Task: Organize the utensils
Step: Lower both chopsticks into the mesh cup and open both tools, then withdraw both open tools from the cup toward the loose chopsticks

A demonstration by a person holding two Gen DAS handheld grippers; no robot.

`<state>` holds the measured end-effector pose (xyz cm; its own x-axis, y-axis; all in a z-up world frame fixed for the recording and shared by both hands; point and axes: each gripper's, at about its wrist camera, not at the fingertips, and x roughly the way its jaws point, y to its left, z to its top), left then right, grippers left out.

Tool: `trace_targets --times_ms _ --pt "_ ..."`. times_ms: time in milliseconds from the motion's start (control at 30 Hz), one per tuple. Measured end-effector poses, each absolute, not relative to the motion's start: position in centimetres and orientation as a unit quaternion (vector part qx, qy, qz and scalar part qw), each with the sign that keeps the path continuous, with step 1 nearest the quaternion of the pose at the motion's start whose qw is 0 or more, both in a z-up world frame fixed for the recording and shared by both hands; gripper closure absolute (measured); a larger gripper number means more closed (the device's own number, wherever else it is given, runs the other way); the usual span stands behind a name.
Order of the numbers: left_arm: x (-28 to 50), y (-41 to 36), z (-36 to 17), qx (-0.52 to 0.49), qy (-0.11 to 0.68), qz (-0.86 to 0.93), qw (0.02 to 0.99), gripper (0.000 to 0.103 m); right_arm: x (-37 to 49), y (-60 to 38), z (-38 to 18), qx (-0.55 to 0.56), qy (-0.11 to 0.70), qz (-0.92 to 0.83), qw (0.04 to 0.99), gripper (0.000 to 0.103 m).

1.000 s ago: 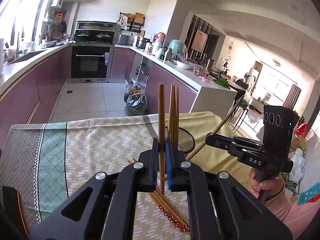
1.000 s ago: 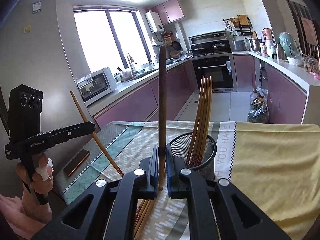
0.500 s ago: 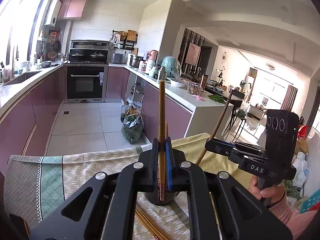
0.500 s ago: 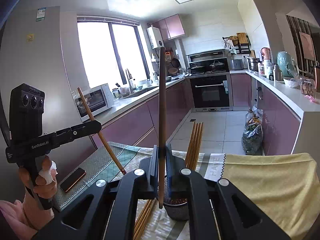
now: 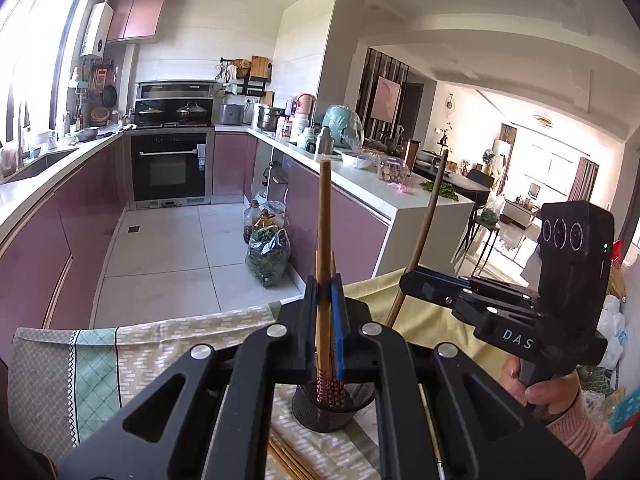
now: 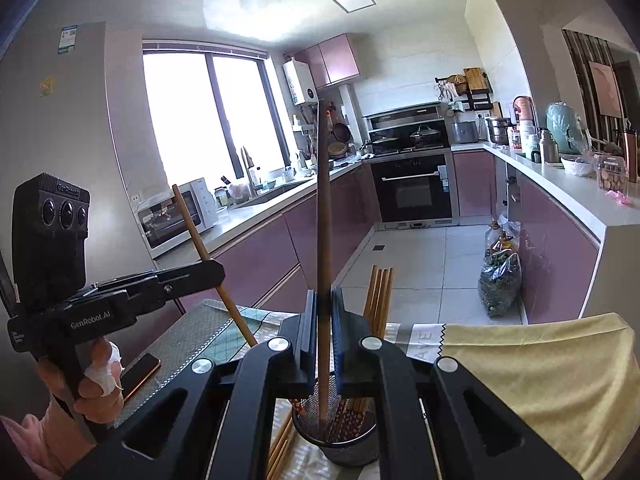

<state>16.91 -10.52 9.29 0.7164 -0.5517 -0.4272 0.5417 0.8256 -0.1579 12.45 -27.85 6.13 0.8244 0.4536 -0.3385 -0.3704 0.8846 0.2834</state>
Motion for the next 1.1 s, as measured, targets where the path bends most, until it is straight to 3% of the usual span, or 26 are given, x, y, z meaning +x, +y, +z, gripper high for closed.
trace_targets --times_ms 433,800,900,1100 --pt "20.5 -11.8 4.0 0.027 0.321 -0.295 0.900 0.096 15.2 -25.8 0.9 0.083 0.317 0.222 0.918 0.097" --pt "24.4 -12.8 2.3 0.014 0.351 -0.283 0.892 0.095 17.4 -25.5 -0.7 0.092 0.337 0.203 0.915 0.095" --pt "24.7 -12.4 1.8 0.006 0.349 -0.280 0.894 0.079 17.5 -25.7 -0.7 0.095 0.334 0.197 0.917 0.092" --pt "23.8 -10.5 1.2 -0.011 0.338 -0.265 0.903 0.075 17.2 -25.9 -0.9 0.101 0.330 0.196 0.918 0.090"
